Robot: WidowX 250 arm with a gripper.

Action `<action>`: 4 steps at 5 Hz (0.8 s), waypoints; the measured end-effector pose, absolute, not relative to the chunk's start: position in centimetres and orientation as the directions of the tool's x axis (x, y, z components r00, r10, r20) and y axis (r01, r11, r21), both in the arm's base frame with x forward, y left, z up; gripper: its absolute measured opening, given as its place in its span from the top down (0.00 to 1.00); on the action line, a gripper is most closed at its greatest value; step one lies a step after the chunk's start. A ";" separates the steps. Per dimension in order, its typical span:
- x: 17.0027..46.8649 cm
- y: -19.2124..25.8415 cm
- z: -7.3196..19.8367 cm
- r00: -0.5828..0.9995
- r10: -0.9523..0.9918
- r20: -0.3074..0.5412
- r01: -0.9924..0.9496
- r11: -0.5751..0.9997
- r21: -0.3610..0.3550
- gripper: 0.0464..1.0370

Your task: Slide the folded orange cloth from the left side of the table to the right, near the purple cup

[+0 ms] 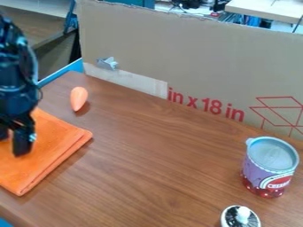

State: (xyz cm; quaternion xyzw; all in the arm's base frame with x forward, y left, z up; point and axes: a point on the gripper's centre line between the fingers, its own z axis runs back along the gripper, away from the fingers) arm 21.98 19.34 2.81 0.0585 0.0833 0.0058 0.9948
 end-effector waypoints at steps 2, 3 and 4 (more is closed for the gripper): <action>23.5 17.1 2.1 0.995 -0.055 -0.080 0.060 0.996 0.059 0.03; 24.3 13.7 1.5 0.996 -0.081 -0.048 0.080 0.997 -0.022 0.03; 24.7 7.8 1.5 0.967 -0.241 -0.077 0.239 0.970 -0.044 0.03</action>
